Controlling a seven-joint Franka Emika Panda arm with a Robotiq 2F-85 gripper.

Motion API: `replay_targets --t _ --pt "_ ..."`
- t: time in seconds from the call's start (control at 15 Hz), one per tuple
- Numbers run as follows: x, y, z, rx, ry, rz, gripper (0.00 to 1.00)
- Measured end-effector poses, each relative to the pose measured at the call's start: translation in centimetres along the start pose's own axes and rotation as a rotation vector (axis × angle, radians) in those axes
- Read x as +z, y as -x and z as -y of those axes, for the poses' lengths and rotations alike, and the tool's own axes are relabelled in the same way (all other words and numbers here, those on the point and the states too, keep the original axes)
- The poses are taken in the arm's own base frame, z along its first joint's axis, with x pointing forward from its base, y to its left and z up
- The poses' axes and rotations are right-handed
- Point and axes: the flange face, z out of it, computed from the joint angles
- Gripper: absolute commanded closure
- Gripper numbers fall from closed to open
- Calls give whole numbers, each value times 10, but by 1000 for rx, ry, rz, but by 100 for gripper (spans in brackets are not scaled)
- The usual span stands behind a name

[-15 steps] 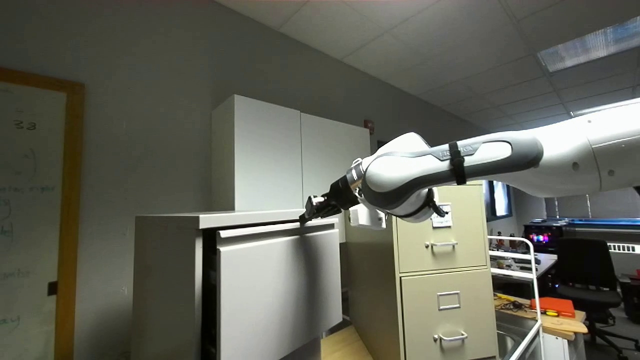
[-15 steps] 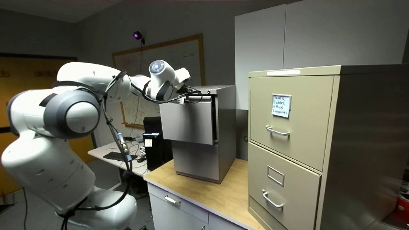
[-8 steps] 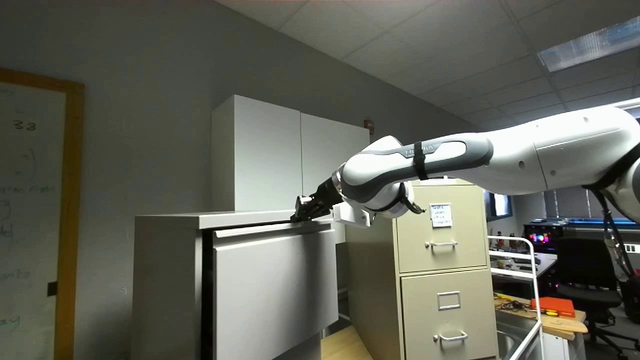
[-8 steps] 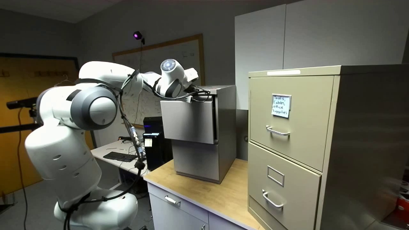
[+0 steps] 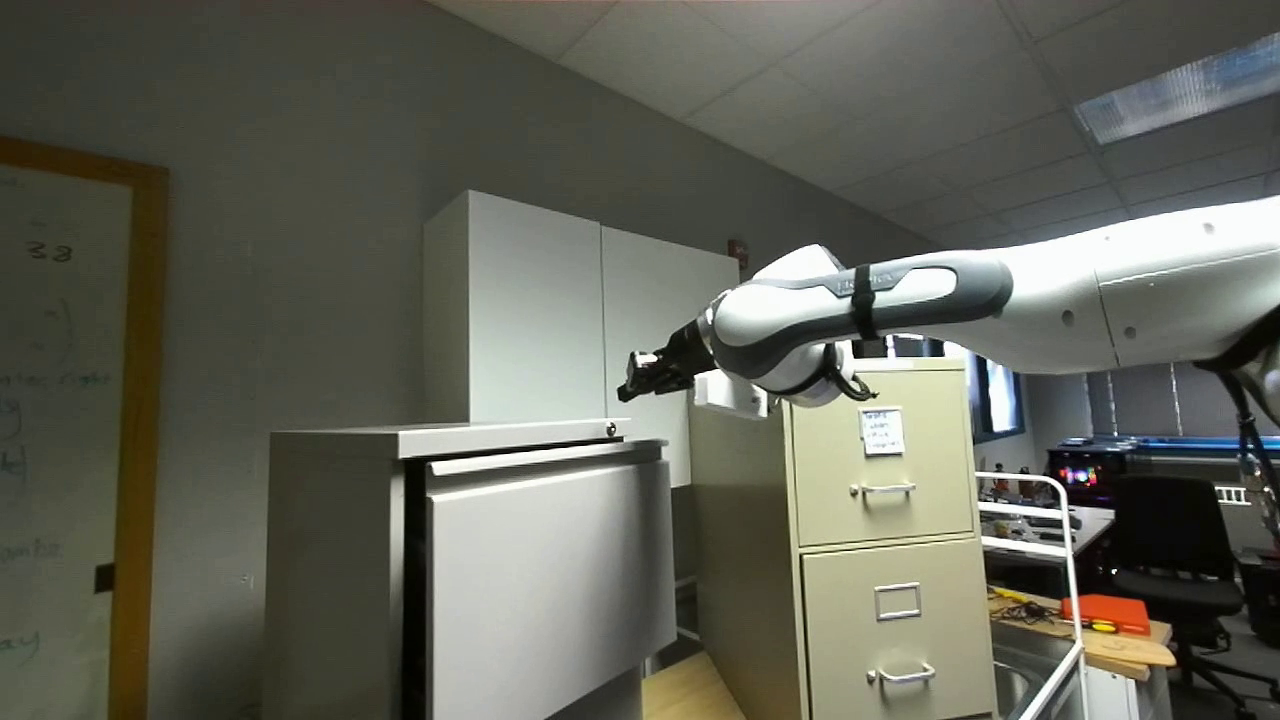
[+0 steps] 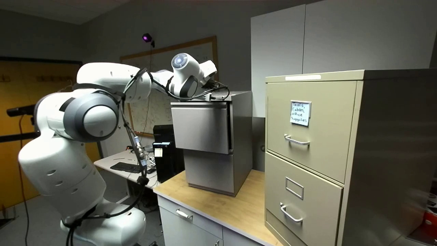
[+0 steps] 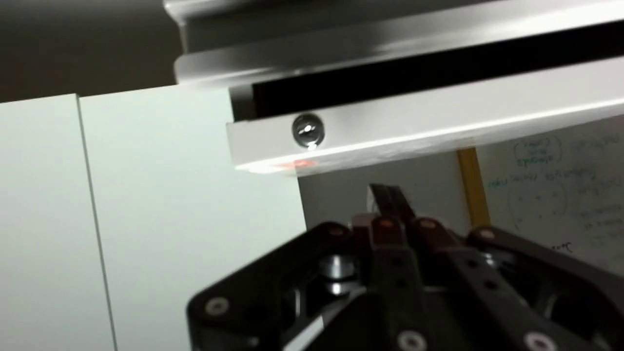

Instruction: Close the top drawer of the cabinet at the right

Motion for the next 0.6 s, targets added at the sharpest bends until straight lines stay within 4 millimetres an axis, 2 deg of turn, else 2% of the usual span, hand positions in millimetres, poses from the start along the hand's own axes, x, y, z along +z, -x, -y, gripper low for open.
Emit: replay_targets --t 0.13,0.27,0.4,0.6 --pt "-19 -6 -14 6 36 -28 100" --pt "-28 -2 -33 25 76 -22 100" --pt "-27 14 -56 55 115 23 100" --pt "-12 50 -81 102 147 139 100"
